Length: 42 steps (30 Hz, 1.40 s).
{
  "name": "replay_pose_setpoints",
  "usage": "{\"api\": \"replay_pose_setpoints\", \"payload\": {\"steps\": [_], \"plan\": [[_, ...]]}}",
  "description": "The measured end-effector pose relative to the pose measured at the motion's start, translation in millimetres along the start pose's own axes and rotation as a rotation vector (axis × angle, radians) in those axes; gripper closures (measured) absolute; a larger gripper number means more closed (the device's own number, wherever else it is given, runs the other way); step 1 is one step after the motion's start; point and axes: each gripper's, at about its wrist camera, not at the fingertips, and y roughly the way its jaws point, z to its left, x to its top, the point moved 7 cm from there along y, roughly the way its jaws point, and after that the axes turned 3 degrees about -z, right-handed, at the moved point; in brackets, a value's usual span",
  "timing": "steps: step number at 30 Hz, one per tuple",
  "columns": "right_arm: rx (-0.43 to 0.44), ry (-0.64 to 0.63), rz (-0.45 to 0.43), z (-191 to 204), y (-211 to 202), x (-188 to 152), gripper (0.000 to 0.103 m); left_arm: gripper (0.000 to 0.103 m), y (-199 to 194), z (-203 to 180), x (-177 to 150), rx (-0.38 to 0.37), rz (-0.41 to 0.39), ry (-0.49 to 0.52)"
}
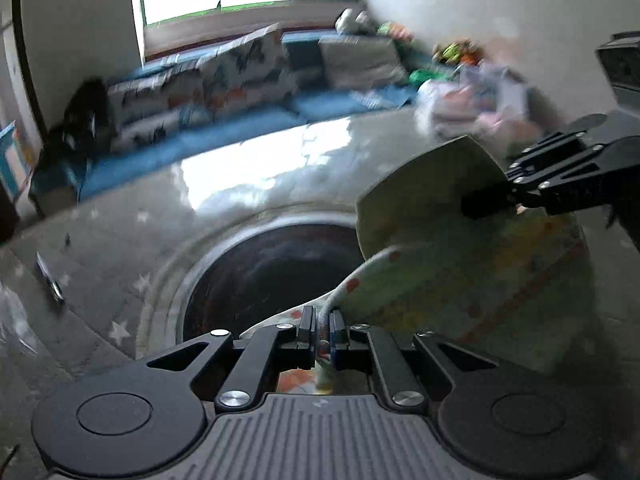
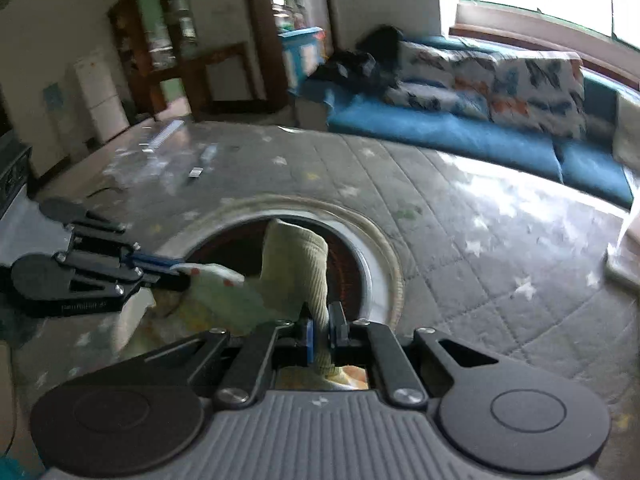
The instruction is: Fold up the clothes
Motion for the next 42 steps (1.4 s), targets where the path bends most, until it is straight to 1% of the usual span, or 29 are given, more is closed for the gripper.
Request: {"api": "replay_pose_setpoints", "payload": {"steps": [2, 3, 4, 7, 8, 9, 10, 11, 14, 19, 21, 24, 26, 29, 31, 34, 35, 38, 40, 42], "plan": [[-0.023, 0.024, 0.017, -8.2, 23.1, -5.4, 0.094, 0.096, 21.3, 5.2, -4.0, 0.017, 0.036, -0.01], [-0.037, 0.04, 0.018, -13.2, 31.7, -9.0, 0.09, 0.096, 28.4, 7.2, -5.8, 0.02, 0.048, -0.017], [-0.051, 0.055, 0.017, -18.2, 38.5, -12.2, 0.087, 0.096, 34.1, 8.7, -7.6, 0.018, 0.057, -0.028], [-0.088, 0.091, 0.007, -32.8, 41.6, -18.9, 0.081, 0.092, 39.0, 13.2, -8.4, 0.019, 0.059, -0.058], [-0.102, 0.101, 0.001, -37.4, 41.1, -20.9, 0.078, 0.092, 37.4, 14.1, -7.4, 0.023, 0.056, -0.064], [-0.124, 0.101, -0.011, -41.1, 35.4, -21.9, 0.07, 0.091, 36.0, 14.8, -6.6, 0.026, 0.053, -0.069], [-0.15, 0.097, -0.024, -43.9, 28.8, -22.8, 0.068, 0.091, 35.0, 15.8, -6.0, 0.029, 0.05, -0.074], [-0.169, 0.086, -0.033, -45.4, 20.9, -24.7, 0.068, 0.091, 34.5, 16.4, -5.5, 0.032, 0.047, -0.077], [-0.186, 0.062, -0.035, -44.7, 0.5, -36.1, 0.069, 0.091, 35.3, 16.5, -3.2, 0.049, 0.041, -0.084], [-0.226, 0.093, -0.038, -42.8, -18.5, -65.4, 0.069, 0.091, 35.0, 19.0, 2.4, 0.068, 0.027, -0.124], [-0.244, 0.11, -0.04, -42.9, -25.3, -76.4, 0.07, 0.088, 36.3, 20.0, 2.6, 0.084, 0.029, -0.128], [-0.266, 0.17, -0.055, -53.3, -25.3, -83.3, 0.07, 0.085, 38.0, 24.6, 2.1, 0.121, 0.026, -0.128], [-0.284, 0.18, -0.058, -57.8, -22.3, -85.8, 0.071, 0.085, 39.5, 28.8, 0.9, 0.135, 0.027, -0.137], [-0.348, 0.164, -0.07, -66.2, -18.7, -87.1, 0.071, 0.085, 37.7, 34.4, 0.2, 0.169, 0.024, -0.156], [-0.361, 0.187, -0.081, -71.1, -20.2, -84.3, 0.071, 0.085, 30.7, 35.9, 1.8, 0.174, 0.01, -0.17], [-0.372, 0.172, -0.112, -64.7, -28.7, -77.6, 0.071, 0.085, 15.2, 30.7, 7.0, 0.156, -0.028, -0.174], [-0.36, 0.153, -0.122, -58.2, -30.9, -74.0, 0.071, 0.085, 11.0, 26.0, 9.0, 0.14, -0.039, -0.173], [-0.278, 0.117, -0.123, -36.2, -29.2, -66.6, 0.071, 0.085, 3.6, 5.7, 14.9, 0.07, -0.062, -0.162], [-0.234, 0.09, -0.114, -22.7, -22.2, -62.5, 0.072, 0.085, 5.4, -11.1, 17.5, 0.018, -0.061, -0.147], [-0.2, 0.077, -0.097, -12.4, -8.5, -57.2, 0.072, 0.085, 14.0, -24.4, 18.9, -0.01, -0.046, -0.134]]}}
